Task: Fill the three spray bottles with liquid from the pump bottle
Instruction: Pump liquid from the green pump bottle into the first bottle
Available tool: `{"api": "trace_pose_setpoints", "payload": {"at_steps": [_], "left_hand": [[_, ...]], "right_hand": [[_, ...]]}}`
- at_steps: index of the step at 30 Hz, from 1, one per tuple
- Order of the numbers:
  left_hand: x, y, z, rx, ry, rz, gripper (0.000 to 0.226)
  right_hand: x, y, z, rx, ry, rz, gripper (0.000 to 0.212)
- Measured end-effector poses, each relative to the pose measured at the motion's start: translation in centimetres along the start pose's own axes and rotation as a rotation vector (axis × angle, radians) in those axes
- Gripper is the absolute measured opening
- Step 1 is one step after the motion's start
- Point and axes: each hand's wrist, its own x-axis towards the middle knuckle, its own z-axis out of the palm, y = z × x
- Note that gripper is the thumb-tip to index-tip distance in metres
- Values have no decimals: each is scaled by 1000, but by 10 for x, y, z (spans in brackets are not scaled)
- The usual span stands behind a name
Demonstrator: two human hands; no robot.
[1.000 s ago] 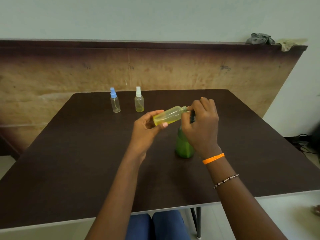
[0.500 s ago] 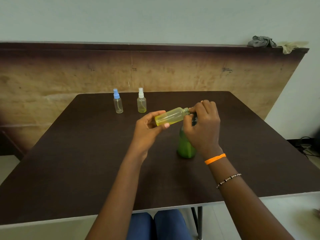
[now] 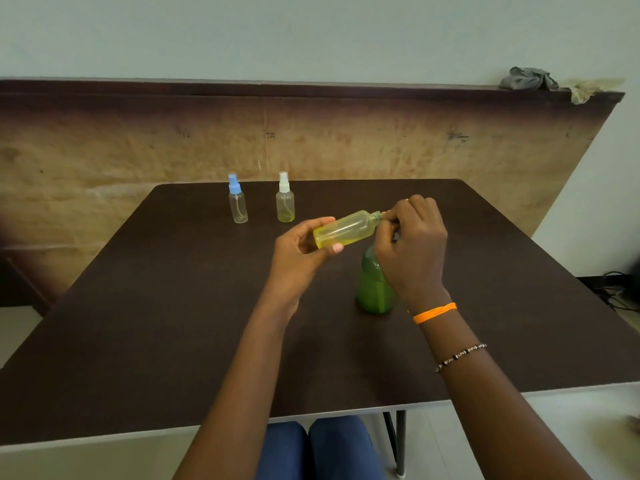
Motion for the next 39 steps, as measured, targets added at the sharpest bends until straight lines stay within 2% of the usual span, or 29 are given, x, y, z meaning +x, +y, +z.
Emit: {"api": "trace_pose_setpoints", "payload": {"at_steps": [8,14,18,25,30,34,39], "left_hand": [[2,-6,-2,11,3,-7,41],[0,-6,-2,13,2,-25,39],[0,-1,-6,28,0,-13,38],[1,-4,-4,33,-5,-30,40],[-1,-3,-4,22,-3,-23,40],[-1,0,-4,18,2,-19,39],[0,0,-4,20,6,-19,40]], "right_hand": [[-13,7,12,-22,91,-34,18],[-13,2,7,-17,45,-32,9],[-1,-5,5,-29,0,-4,11],[-17,7,16,-16,89,-34,9],[-13,4,11,-3,48,-20,8],[-1,-2,4,1,7,-16,12],[-5,3,11,-16,79,-24,19]]}}
